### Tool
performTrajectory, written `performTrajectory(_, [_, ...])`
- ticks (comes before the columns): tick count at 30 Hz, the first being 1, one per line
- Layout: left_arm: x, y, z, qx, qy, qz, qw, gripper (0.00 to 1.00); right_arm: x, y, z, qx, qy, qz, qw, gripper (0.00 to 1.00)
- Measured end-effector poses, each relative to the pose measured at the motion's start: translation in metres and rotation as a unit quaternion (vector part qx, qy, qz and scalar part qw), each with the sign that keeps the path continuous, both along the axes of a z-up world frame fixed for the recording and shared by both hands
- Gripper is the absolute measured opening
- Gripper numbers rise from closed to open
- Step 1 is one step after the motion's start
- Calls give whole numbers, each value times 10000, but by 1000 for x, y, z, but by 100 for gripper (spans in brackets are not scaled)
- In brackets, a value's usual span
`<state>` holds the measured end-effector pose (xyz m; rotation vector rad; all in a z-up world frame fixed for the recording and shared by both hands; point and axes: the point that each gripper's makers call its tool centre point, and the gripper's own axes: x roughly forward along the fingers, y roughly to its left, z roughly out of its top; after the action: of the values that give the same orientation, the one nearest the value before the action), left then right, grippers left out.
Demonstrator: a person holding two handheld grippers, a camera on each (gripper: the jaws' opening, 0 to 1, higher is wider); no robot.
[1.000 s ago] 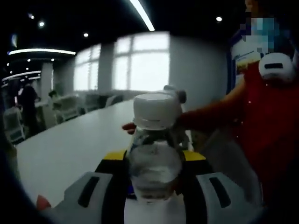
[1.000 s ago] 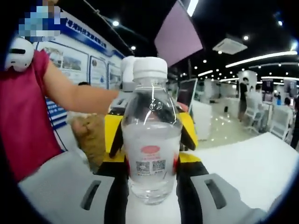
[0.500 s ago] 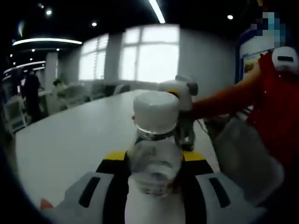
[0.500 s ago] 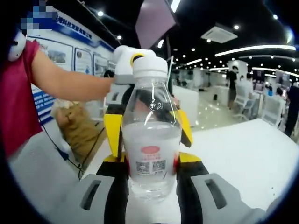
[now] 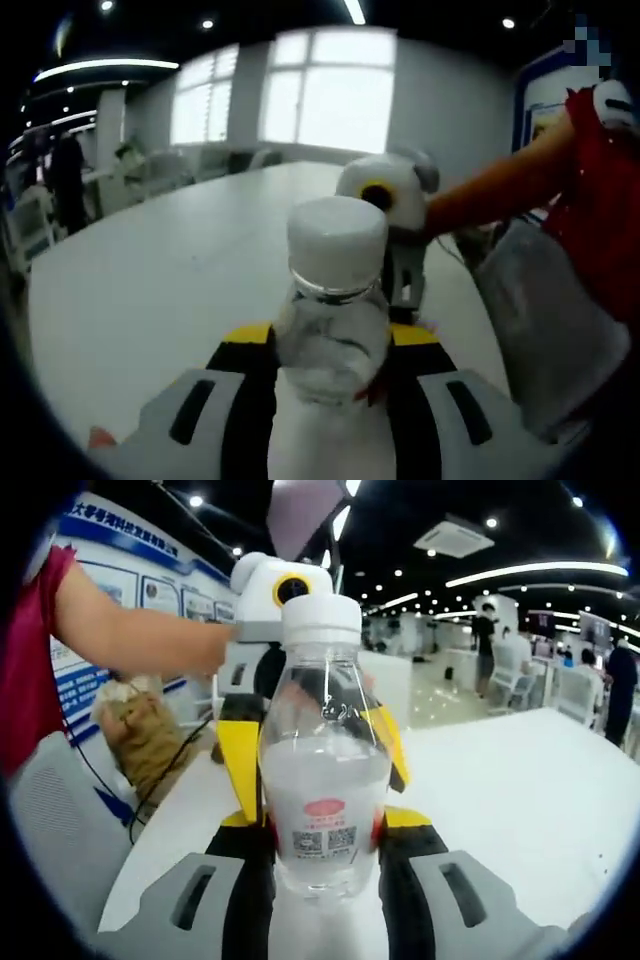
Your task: Arrange the tabletop items into an orderly group along one side of the table until the central work area is clear of visible clutter.
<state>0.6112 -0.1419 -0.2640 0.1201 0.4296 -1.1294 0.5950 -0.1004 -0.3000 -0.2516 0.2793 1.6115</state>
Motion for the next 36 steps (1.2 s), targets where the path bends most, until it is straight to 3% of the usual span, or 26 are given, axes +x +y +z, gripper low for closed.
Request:
performTrajectory(12, [-1,4,-32,549,39,-182,9983,40,5,4,-33,-391,-342,-112,9986,39])
performTrajectory(36, [-7,15,-37,530,64,-183,9984,40,0,12,-38,-440,-343,-73,9984,39])
